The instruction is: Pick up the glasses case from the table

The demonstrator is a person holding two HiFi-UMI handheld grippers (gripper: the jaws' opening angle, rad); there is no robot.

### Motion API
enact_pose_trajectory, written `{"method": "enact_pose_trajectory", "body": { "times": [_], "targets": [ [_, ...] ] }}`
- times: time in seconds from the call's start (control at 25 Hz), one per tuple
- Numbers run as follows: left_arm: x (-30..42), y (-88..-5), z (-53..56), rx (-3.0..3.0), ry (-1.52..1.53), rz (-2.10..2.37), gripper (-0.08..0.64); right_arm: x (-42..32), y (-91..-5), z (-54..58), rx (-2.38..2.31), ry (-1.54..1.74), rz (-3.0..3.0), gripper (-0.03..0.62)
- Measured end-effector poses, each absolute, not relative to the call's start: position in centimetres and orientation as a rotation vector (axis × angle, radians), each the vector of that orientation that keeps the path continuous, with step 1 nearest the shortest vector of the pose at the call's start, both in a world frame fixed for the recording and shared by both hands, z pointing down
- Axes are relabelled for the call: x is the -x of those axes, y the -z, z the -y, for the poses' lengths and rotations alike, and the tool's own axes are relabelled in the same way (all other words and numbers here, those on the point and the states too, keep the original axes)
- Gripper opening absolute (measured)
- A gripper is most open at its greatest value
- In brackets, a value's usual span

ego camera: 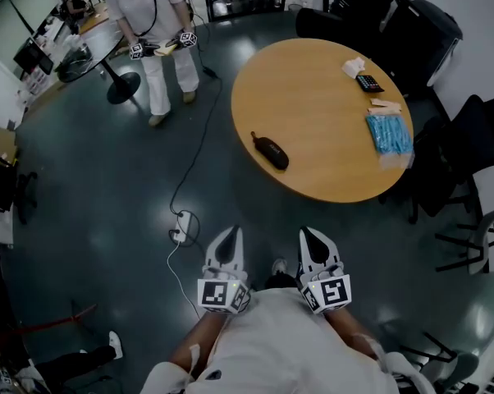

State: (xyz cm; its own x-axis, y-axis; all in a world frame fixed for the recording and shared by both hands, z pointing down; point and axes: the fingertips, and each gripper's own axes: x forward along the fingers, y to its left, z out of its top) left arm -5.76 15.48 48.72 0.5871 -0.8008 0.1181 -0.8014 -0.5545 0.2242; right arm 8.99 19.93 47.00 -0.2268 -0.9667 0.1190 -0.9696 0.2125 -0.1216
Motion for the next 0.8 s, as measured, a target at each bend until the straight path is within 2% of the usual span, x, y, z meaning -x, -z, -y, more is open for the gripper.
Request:
{"method": "enact_pose_trajectory", "body": {
  "times": [0.48,0.8],
  "targets": [
    [3.9,-49.3,-11.0,-2.492,-0.016,1.47,0.006,-11.7,-50.3,-13.9,-1.757,-0.291,2.468,0.014],
    [3.2,-50.5,0.4,-2.559,0.002,1.368,0.006,-12.9,-52.7,-2.6,-1.828,-0.31,2.373,0.014]
  ]
}}
